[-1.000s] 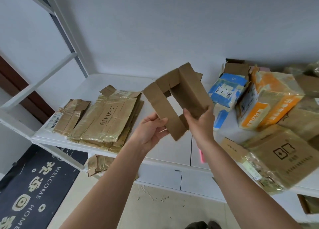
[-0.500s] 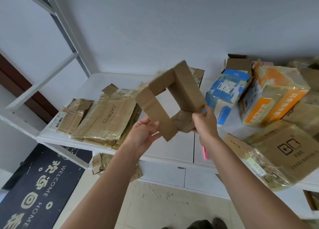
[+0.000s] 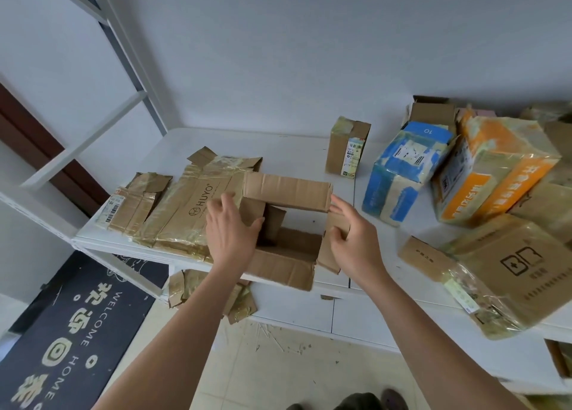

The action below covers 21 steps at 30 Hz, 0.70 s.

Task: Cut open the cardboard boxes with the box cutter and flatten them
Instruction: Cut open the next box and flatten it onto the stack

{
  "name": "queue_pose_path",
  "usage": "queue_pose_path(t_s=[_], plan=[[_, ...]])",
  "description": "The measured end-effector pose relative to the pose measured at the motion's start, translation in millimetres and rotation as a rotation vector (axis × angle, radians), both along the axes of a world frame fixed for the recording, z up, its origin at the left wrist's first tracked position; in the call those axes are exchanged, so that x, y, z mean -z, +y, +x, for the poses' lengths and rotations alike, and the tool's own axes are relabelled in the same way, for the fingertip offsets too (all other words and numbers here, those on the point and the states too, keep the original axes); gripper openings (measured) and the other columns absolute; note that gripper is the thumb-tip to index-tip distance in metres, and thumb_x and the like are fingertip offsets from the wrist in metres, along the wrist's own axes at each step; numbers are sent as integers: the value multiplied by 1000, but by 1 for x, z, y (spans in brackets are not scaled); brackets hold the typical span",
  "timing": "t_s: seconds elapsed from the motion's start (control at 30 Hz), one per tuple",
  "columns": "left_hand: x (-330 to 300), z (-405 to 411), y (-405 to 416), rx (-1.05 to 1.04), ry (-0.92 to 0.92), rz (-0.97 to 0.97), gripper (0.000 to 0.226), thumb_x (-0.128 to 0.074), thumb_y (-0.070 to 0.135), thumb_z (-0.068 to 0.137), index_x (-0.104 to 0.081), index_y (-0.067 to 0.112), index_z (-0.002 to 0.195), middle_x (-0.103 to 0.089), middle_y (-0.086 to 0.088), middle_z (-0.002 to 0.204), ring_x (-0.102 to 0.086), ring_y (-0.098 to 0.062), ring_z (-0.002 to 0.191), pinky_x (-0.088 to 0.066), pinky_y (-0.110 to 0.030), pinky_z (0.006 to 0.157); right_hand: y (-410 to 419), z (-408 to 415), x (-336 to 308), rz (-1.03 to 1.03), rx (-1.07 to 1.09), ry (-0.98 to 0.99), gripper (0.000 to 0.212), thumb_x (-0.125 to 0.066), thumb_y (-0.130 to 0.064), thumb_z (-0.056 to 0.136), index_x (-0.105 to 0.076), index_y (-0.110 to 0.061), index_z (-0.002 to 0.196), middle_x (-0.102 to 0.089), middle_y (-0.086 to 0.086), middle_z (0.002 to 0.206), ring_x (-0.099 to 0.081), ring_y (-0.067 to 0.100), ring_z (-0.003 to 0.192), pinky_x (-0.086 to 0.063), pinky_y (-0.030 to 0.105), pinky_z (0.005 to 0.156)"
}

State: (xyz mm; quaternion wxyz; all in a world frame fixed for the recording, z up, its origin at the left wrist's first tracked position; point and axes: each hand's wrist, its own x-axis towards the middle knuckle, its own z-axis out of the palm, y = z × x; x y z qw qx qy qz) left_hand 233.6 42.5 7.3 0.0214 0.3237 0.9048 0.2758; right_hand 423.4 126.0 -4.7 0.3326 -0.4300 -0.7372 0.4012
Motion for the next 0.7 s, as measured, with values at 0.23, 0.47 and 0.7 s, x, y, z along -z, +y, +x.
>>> queue_pose_path(t_s=[0.23,0.47,0.7], plan=[[15,5,6,1,77,-169,71,-81,31,76,-35,7,124,-46,-14,126,-50,-33,114,-44,-40,89,-6,8,-6,36,-55,16,64,-57,8,91,-45,-25,145,-58,-9,132,-48,-5,120,-37,-1,91],[4,-15,-9,153,-516,179,26,-65,13,88,-56,18,111,-60,4,99,-61,-15,84,-51,-26,66,10,14,-13,149,-77,32,68,-57,13,88,-44,-22,146,-52,-28,117,-39,-34,105,-34,-7,86],[7,-64,-53,59,-1550,625,49,-29,2,89,-49,5,133,-64,-24,122,-65,-35,107,-47,-44,95,25,30,-9,36,-235,-73,62,-47,17,89,-66,-32,121,-61,-20,128,-57,-12,107,-47,11,95]])
